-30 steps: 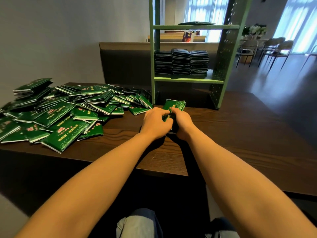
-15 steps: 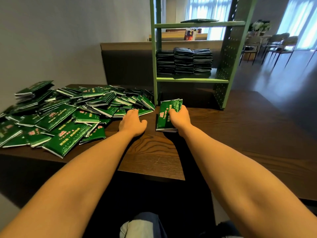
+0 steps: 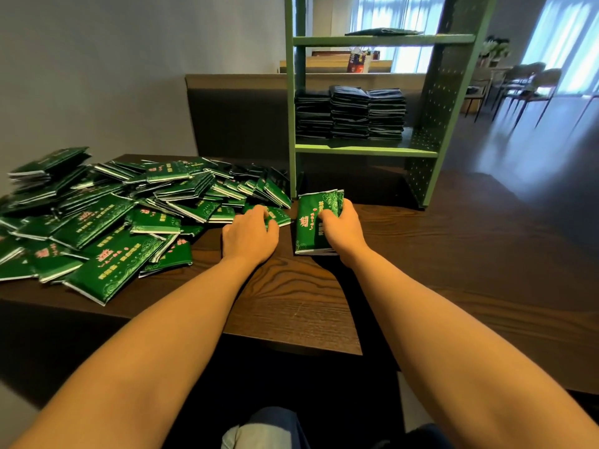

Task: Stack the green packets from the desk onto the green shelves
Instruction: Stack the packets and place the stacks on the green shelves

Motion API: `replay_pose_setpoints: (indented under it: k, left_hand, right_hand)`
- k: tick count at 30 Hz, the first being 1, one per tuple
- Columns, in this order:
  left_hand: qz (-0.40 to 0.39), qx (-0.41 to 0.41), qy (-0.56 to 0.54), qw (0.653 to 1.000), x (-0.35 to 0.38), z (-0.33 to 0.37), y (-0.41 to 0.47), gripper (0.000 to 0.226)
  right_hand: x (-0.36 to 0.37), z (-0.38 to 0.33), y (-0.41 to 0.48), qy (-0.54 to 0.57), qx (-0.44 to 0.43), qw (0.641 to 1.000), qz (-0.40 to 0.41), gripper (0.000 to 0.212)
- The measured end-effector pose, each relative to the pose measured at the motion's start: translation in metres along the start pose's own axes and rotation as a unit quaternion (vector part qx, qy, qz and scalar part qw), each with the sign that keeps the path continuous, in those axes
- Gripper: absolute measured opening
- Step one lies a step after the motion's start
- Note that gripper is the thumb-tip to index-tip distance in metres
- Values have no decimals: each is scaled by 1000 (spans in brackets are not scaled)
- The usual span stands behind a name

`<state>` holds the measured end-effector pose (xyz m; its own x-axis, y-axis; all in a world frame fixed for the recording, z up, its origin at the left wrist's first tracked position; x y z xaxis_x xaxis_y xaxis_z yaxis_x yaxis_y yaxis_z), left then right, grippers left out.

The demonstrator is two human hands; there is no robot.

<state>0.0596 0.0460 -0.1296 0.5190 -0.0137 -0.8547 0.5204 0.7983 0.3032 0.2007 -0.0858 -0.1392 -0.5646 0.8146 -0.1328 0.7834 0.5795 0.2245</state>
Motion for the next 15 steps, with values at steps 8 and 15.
replay_pose_setpoints:
  k: [8,15]
  left_hand:
    - [-56,-109,73,990,6,-13,0,62]
    - [-82,-74,-15,994,1,-12,0,25]
  right_hand:
    - [-1,-5,-5,-4,-4,1000,3,30]
    - [-3,-4,-6,28,11,999,16,18]
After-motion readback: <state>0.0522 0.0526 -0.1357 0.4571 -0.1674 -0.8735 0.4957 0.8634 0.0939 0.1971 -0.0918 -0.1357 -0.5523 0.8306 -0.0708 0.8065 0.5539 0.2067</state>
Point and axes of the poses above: each hand's wrist, its own y-axis towards the middle knuckle, its own x-axis out of the palm, z = x × y, the point moved 5 cm from there along y, towards the middle knuckle, and after that the axes turned 8 degrees about -x, right-handed, at the moved point
